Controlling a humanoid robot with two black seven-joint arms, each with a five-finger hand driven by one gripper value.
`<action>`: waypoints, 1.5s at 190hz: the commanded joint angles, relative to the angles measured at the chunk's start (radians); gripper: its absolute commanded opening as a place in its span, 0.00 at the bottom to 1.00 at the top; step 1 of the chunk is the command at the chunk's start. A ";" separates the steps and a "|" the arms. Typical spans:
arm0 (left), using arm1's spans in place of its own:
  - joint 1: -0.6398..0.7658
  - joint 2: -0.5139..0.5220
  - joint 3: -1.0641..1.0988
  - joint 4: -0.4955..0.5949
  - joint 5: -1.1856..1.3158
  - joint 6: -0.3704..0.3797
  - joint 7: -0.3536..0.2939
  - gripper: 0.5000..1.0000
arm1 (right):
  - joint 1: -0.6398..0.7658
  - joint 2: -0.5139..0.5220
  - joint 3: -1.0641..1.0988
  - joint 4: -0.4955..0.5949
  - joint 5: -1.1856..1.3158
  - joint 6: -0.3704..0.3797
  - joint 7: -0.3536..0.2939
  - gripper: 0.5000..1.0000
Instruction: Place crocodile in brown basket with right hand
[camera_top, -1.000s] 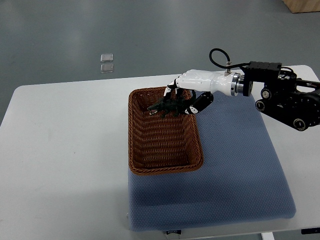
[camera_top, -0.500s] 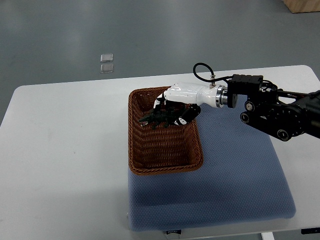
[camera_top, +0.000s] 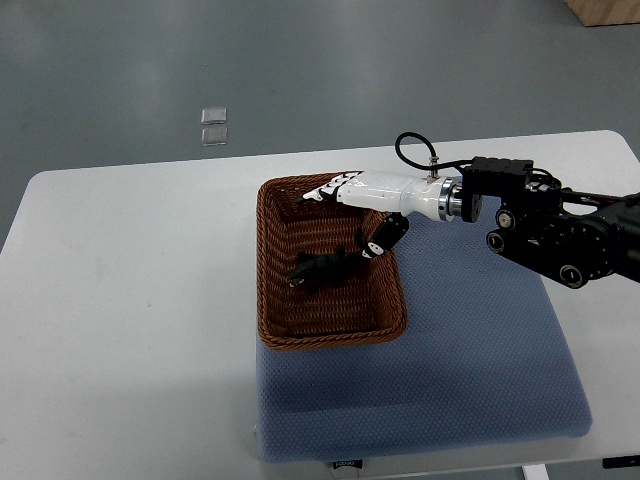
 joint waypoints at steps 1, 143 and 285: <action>0.000 0.000 0.000 0.000 0.000 0.000 0.000 1.00 | 0.004 -0.010 0.038 0.000 0.029 0.008 -0.001 0.86; 0.000 0.000 0.000 0.000 0.000 0.000 0.000 1.00 | -0.114 -0.135 0.141 -0.173 1.484 0.359 -0.275 0.86; 0.000 0.000 0.000 0.000 0.000 0.000 0.000 1.00 | -0.195 -0.096 0.141 -0.317 1.940 0.499 -0.409 0.86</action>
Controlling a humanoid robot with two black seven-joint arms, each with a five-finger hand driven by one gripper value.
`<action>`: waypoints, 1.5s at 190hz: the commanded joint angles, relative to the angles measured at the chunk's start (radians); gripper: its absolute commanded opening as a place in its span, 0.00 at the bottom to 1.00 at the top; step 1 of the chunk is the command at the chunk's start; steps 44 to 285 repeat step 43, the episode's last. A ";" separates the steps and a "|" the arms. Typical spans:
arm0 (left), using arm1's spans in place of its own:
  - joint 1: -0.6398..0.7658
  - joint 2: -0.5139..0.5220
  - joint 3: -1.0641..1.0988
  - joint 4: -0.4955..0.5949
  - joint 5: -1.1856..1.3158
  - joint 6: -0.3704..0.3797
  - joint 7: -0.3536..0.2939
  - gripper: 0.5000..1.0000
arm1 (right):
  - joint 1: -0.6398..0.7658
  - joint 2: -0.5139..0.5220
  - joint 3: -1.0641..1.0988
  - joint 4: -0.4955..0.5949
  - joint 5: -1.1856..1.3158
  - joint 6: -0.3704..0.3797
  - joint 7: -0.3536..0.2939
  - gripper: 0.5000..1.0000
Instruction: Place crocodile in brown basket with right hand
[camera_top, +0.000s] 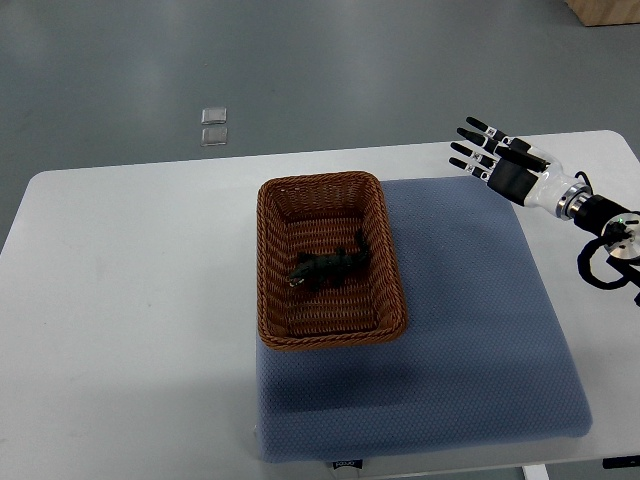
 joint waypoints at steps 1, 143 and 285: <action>0.000 0.000 0.000 0.000 0.000 0.000 0.000 1.00 | -0.002 0.001 0.001 0.000 0.000 0.001 0.001 0.86; 0.000 0.000 0.000 0.000 0.000 0.000 0.000 1.00 | -0.003 0.001 -0.001 0.000 -0.003 -0.001 0.001 0.86; 0.000 0.000 0.000 0.000 0.000 0.000 0.000 1.00 | -0.003 0.001 -0.001 0.000 -0.003 -0.001 0.001 0.86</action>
